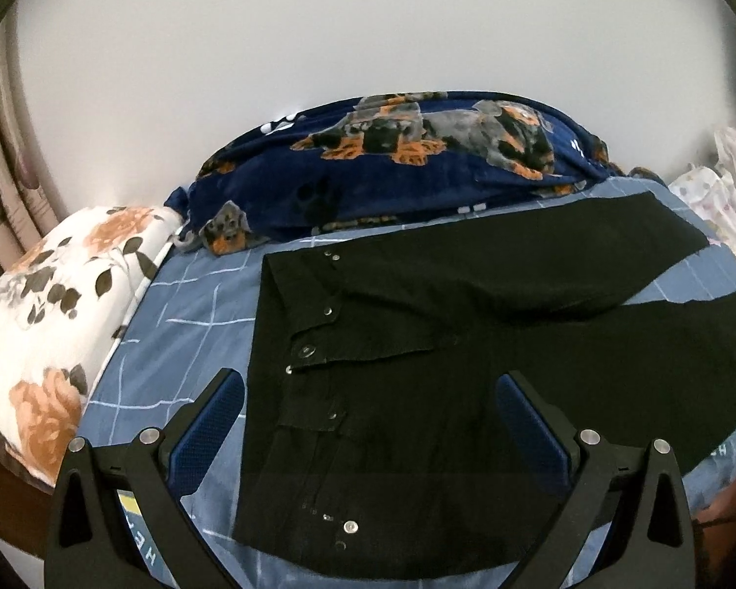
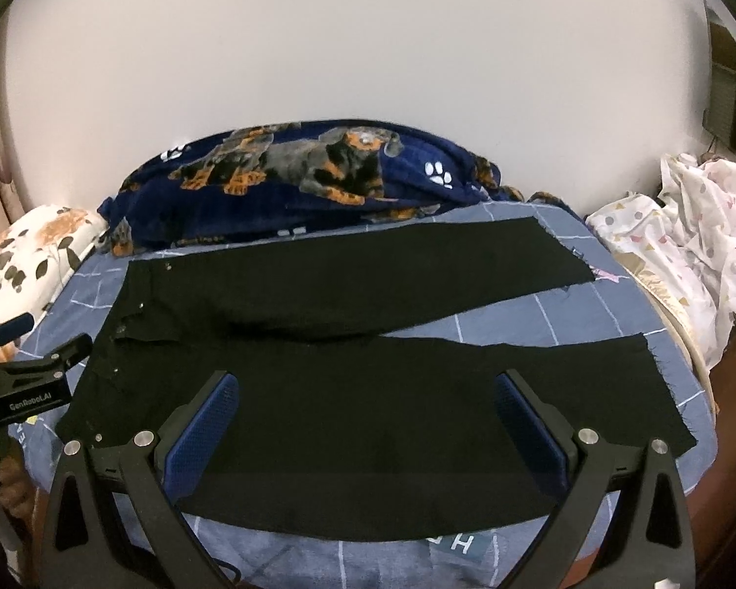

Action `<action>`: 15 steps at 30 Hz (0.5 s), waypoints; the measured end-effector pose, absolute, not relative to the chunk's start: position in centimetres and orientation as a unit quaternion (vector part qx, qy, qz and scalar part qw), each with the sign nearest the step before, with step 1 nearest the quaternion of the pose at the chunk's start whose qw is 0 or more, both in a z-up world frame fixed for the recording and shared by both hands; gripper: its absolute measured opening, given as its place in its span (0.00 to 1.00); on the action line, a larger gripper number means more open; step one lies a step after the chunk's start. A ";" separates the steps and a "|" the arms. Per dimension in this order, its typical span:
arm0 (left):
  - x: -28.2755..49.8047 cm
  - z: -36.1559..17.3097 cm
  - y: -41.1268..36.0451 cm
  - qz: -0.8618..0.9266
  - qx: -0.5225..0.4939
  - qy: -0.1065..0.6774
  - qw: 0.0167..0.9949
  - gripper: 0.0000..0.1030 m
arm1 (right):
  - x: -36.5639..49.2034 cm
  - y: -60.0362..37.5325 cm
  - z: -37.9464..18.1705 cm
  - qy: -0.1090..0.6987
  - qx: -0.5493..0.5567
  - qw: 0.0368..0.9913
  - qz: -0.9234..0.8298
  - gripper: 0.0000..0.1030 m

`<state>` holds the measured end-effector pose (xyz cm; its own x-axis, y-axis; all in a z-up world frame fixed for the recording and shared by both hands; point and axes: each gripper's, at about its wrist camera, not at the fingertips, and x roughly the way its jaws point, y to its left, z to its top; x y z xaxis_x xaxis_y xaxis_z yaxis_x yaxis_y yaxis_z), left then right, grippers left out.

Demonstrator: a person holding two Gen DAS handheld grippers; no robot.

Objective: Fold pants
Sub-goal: 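Move both grippers over the black jeans toward the waistband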

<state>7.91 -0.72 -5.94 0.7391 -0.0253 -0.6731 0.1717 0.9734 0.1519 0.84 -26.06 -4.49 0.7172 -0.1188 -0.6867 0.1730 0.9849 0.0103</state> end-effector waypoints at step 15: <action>10.6 -7.2 -0.5 -0.045 0.102 0.374 0.921 0.99 | 2.6 -25.8 -7.0 0.400 0.046 0.913 -0.065 1.00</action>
<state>10.57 -0.50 -7.20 0.7164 -0.0059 -0.6977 0.1589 0.9751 0.1549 2.61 -25.81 -7.00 0.6710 -0.0811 -0.7370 0.1555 0.9873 0.0330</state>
